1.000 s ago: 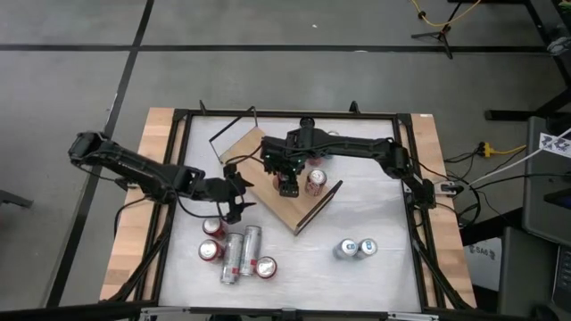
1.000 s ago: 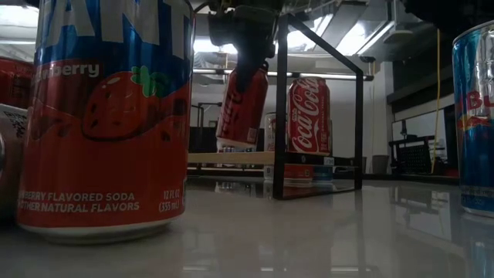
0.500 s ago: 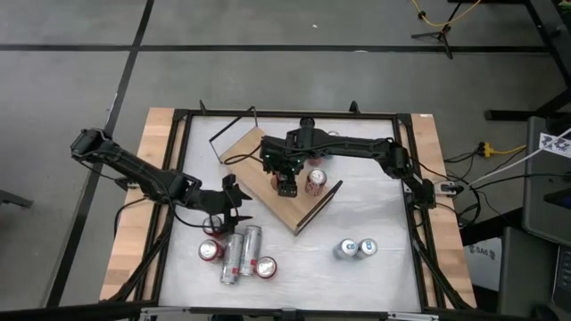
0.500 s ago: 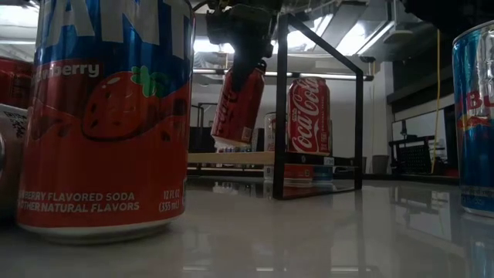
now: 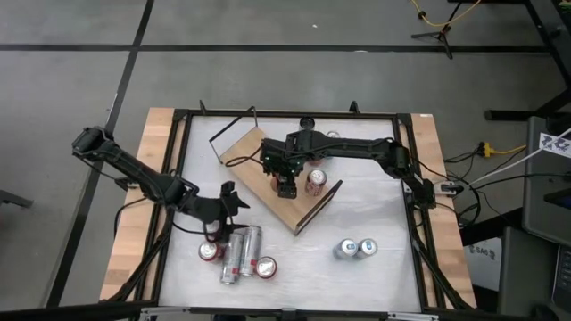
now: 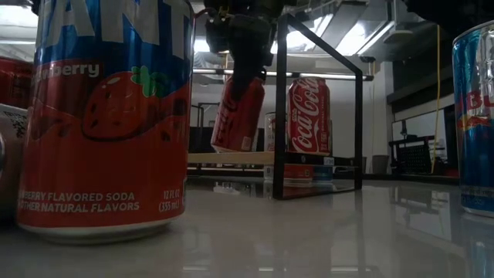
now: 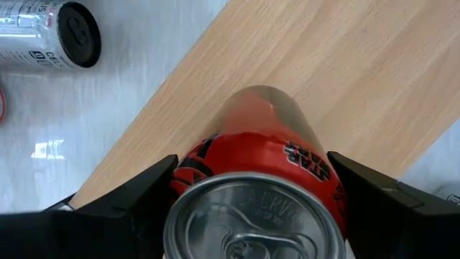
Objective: Place canned beverage on shelf
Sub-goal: Put the right red black soda can on the shelf aligned with the red white soda can
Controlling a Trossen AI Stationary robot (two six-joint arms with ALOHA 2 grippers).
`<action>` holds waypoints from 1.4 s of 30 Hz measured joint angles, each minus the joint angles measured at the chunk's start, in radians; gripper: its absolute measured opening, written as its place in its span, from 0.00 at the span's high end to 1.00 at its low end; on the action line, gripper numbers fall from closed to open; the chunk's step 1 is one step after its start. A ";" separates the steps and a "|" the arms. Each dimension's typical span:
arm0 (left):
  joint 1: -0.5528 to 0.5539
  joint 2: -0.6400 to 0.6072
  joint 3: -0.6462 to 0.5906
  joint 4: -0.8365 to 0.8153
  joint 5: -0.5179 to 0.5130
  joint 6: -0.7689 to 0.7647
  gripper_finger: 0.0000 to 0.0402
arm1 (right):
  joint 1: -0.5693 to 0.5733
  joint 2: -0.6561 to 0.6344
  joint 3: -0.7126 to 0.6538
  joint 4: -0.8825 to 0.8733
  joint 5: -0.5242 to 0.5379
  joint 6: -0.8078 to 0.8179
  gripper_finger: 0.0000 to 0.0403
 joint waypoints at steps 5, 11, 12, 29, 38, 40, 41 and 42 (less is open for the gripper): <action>-0.012 0.000 0.000 0.000 -0.001 -0.010 0.31 | 0.000 0.000 -0.002 0.019 0.000 0.000 0.24; -0.013 0.000 0.000 0.000 -0.001 -0.010 0.31 | 0.000 0.002 -0.002 0.034 0.000 0.000 0.24; -0.013 0.000 0.000 0.000 -0.001 -0.009 0.31 | 0.000 0.002 -0.002 0.040 0.000 0.000 0.24; -0.012 0.000 0.000 0.000 -0.072 -0.006 0.31 | 0.000 0.004 -0.003 0.048 0.000 0.000 0.24; -0.012 0.000 0.000 0.000 -0.072 -0.007 0.31 | 0.000 0.004 -0.003 0.049 0.000 0.000 0.24; -0.012 0.000 0.000 0.000 -0.072 -0.006 0.31 | 0.000 0.004 -0.003 0.049 0.000 0.000 0.23; -0.012 0.000 0.000 0.000 -0.072 -0.006 0.31 | 0.000 0.004 -0.003 0.049 0.000 0.000 0.22; -0.012 0.000 0.000 0.000 -0.072 -0.006 0.31 | 0.000 0.004 -0.003 0.050 0.000 0.000 0.21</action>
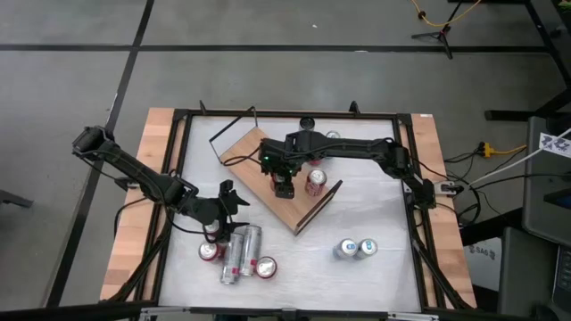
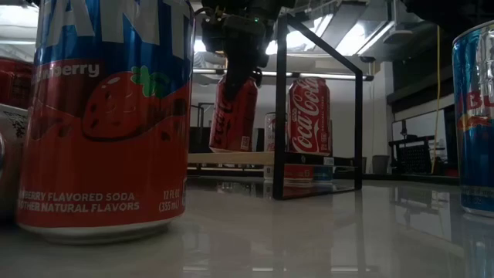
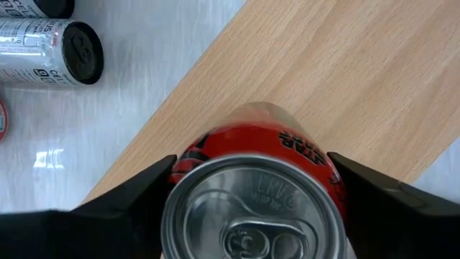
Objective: Place canned beverage on shelf
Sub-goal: Put the right red black soda can on the shelf aligned with the red white soda can
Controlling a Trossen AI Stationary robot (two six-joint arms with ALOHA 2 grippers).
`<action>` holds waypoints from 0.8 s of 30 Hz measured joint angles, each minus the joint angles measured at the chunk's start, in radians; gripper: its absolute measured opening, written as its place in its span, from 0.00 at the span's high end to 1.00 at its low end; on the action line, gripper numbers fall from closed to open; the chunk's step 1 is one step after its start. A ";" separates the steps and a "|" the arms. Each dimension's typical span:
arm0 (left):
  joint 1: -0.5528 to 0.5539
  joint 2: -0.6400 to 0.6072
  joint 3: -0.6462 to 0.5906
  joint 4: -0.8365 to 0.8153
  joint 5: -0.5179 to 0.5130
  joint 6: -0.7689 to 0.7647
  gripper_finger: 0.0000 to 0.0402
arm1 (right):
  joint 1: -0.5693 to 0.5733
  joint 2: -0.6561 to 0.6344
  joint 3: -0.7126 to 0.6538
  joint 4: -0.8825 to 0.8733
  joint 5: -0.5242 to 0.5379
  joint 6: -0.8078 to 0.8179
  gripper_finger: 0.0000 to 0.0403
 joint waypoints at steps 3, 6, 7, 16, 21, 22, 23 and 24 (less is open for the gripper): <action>0.000 0.000 0.000 0.000 0.000 0.000 0.31 | 0.000 0.002 -0.002 -0.001 0.001 0.000 0.13; 0.000 0.000 0.000 0.000 0.000 0.000 0.31 | 0.000 0.006 -0.003 -0.004 0.001 0.000 0.07; 0.000 0.000 0.000 0.000 0.000 0.000 0.31 | 0.000 0.006 -0.003 -0.004 0.001 0.000 0.05; 0.000 0.000 0.000 0.000 -0.102 -0.001 0.31 | 0.000 0.003 -0.002 -0.005 0.000 0.000 0.02; 0.019 0.000 0.000 -0.001 -0.176 -0.034 0.31 | 0.000 -0.025 0.005 -0.036 0.002 0.000 0.02; 0.029 0.000 0.000 -0.001 -0.187 -0.048 0.31 | 0.000 -0.028 0.017 -0.047 0.007 0.000 0.02; 0.040 0.000 0.000 -0.001 -0.197 -0.059 0.31 | 0.000 -0.034 0.032 -0.057 0.012 -0.001 0.02; 0.053 0.000 0.000 -0.003 -0.208 -0.074 0.31 | 0.000 -0.039 0.045 -0.079 0.017 -0.001 0.02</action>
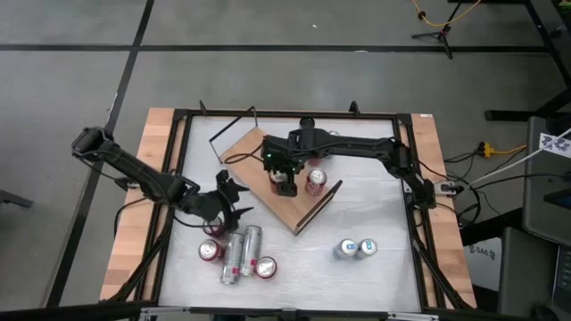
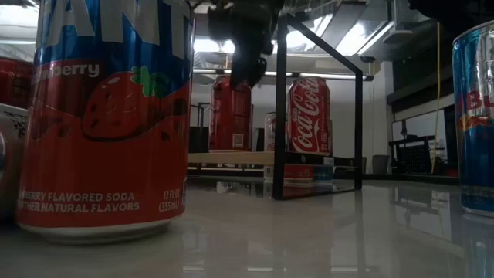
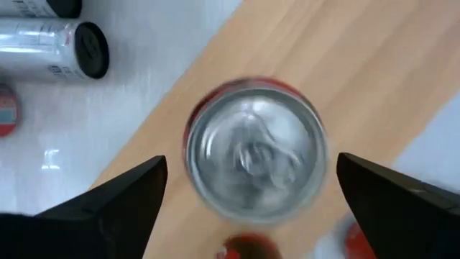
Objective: Place canned beverage on shelf
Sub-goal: Put the right red black soda can on the shelf aligned with the red white soda can
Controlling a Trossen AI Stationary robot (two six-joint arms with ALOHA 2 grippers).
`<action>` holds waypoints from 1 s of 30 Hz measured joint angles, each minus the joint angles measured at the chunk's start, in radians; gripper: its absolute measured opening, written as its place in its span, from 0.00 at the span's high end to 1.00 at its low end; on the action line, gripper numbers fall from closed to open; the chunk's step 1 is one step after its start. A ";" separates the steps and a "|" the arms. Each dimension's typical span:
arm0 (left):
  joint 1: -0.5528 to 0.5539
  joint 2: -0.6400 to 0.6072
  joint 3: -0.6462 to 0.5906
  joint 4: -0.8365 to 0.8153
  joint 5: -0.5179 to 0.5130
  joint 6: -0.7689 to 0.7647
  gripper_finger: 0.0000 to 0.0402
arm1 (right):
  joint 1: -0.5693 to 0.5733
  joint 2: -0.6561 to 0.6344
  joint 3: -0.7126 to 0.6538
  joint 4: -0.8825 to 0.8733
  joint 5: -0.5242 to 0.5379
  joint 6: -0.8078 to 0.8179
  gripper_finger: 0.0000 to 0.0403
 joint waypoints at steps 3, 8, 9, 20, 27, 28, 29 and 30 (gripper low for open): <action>0.047 0.000 0.000 -0.005 -0.028 -0.021 0.31 | 0.001 -0.017 0.052 -0.051 0.002 0.000 0.02; 0.144 0.008 0.000 -0.002 -0.037 -0.032 0.31 | 0.011 -0.078 0.112 -0.101 0.015 -0.008 0.02; 0.163 0.014 0.000 -0.003 -0.036 -0.032 0.31 | 0.019 -0.092 0.118 -0.112 0.034 -0.011 0.02; 0.307 0.148 0.000 0.015 -0.044 -0.083 0.31 | 0.154 -0.204 0.118 -0.200 0.228 -0.033 0.02; 0.346 0.233 0.000 0.143 -0.039 -0.060 0.31 | 0.193 -0.206 0.117 -0.281 0.229 -0.020 0.02; 0.348 0.243 0.000 0.157 -0.037 -0.052 0.31 | 0.195 -0.206 0.117 -0.282 0.227 -0.010 0.02; 0.350 0.253 0.000 0.168 -0.038 -0.050 0.31 | 0.200 -0.206 0.117 -0.282 0.224 -0.009 0.02; 0.352 0.261 0.000 0.179 -0.037 -0.050 0.31 | 0.204 -0.207 0.117 -0.285 0.223 -0.008 0.02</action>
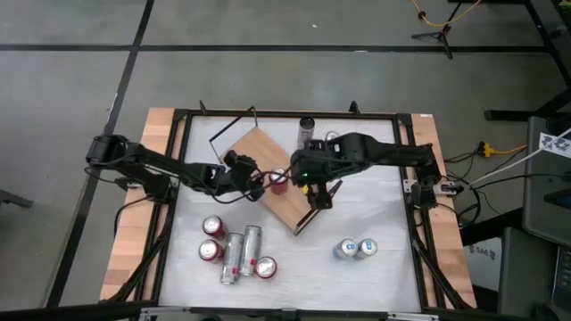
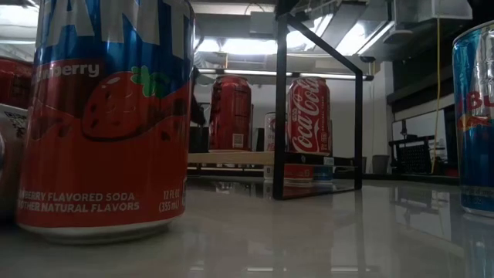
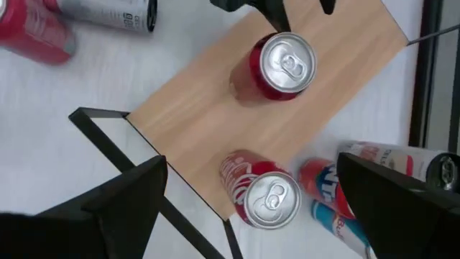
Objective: Place canned beverage on shelf
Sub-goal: Put the right red black soda can on the shelf aligned with the red white soda can
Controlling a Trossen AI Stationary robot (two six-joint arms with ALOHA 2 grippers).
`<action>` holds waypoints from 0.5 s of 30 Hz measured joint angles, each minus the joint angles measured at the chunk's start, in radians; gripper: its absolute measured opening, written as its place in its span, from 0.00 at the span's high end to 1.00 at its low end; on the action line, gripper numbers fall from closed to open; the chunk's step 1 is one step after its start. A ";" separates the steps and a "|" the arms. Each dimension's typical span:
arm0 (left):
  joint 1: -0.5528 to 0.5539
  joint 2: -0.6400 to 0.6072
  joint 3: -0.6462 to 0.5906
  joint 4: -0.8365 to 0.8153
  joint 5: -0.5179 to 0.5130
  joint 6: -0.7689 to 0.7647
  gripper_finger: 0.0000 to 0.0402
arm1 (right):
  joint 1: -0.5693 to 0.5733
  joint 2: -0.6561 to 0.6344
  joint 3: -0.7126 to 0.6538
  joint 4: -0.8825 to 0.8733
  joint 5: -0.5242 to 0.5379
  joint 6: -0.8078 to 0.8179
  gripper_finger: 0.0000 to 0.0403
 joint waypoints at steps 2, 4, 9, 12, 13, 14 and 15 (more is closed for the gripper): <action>0.002 0.017 0.000 0.020 0.000 0.001 0.31 | 0.001 -0.008 -0.001 -0.012 0.009 0.001 0.02; 0.002 0.032 0.000 0.032 0.000 0.001 0.31 | 0.001 -0.022 0.000 -0.019 0.009 0.010 0.02; 0.002 0.069 0.000 0.079 0.014 0.001 0.31 | 0.000 -0.035 -0.001 -0.018 0.057 0.030 0.02; 0.001 0.087 0.000 0.085 0.047 0.001 0.31 | 0.000 -0.041 -0.001 -0.017 0.065 0.032 0.02; 0.001 0.093 0.000 0.089 0.053 0.001 0.31 | 0.000 -0.042 -0.001 -0.017 0.066 0.033 0.02; 0.001 0.094 0.000 0.085 0.059 0.001 0.31 | 0.000 -0.042 -0.001 -0.016 0.065 0.033 0.02; 0.000 0.094 0.000 0.077 0.069 0.001 0.31 | 0.000 -0.042 -0.001 -0.016 0.065 0.034 0.02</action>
